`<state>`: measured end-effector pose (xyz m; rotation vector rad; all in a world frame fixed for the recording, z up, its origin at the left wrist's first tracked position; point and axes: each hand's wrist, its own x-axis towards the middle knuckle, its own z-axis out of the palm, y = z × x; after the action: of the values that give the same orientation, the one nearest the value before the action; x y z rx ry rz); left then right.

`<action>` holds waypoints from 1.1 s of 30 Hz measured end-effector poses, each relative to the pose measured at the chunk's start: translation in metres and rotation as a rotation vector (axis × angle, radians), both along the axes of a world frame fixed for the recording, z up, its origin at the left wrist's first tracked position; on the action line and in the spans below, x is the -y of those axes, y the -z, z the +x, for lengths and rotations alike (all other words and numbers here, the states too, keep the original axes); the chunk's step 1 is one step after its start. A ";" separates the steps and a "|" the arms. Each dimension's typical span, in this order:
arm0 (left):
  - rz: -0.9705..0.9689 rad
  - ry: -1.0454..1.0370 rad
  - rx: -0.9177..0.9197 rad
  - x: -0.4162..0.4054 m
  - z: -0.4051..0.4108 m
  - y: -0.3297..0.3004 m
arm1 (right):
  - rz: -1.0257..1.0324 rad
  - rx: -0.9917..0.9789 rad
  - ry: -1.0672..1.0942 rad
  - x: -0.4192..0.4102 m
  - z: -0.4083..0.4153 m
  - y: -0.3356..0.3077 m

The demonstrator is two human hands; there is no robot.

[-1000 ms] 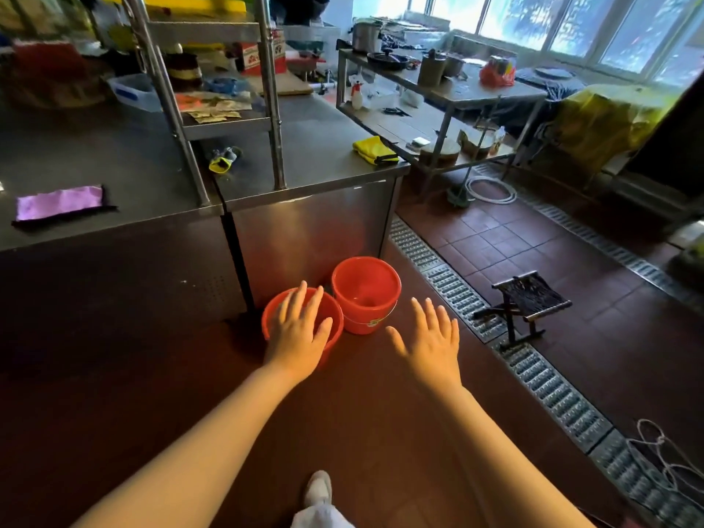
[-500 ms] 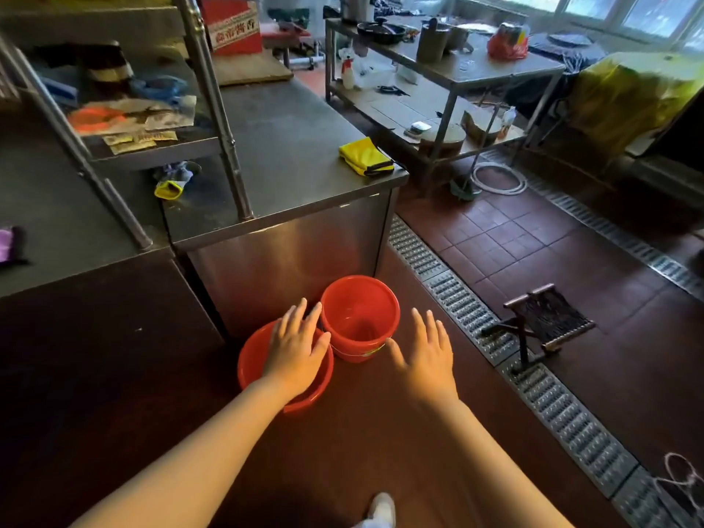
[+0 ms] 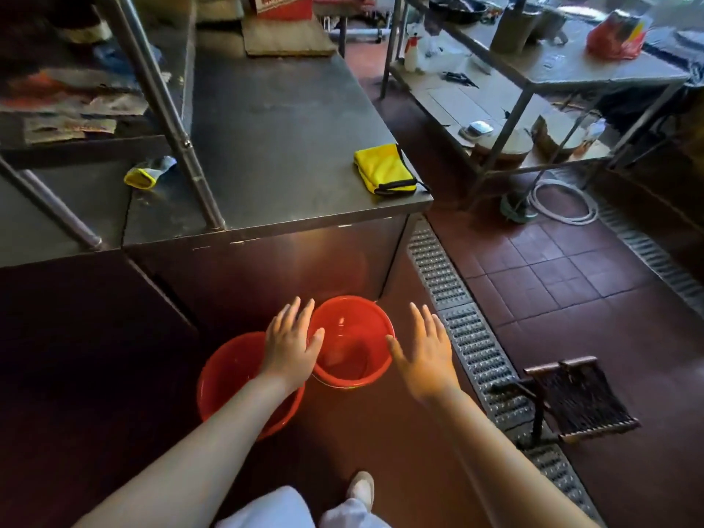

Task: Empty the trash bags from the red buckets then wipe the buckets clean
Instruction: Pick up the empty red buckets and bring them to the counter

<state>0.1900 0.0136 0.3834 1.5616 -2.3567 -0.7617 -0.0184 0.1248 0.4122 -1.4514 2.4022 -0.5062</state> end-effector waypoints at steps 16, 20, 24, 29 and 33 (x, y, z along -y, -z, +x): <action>0.122 -0.079 0.114 0.106 -0.078 0.075 | 0.207 0.016 -0.119 0.135 -0.112 0.075; 0.144 -0.121 0.133 0.126 -0.087 0.096 | 0.215 0.013 -0.152 0.161 -0.135 0.098; 0.199 -0.176 0.188 0.130 -0.092 0.125 | 0.291 0.015 -0.198 0.185 -0.157 0.127; 0.238 -0.261 0.269 0.123 -0.106 0.164 | 0.367 0.048 -0.296 0.215 -0.179 0.167; 0.283 -0.330 0.326 0.114 -0.123 0.202 | 0.428 0.020 -0.409 0.232 -0.198 0.213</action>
<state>0.0674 -0.1001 0.1813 2.2780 -2.1716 -0.8421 -0.2168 -0.1072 0.1988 -1.6494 1.9527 0.0854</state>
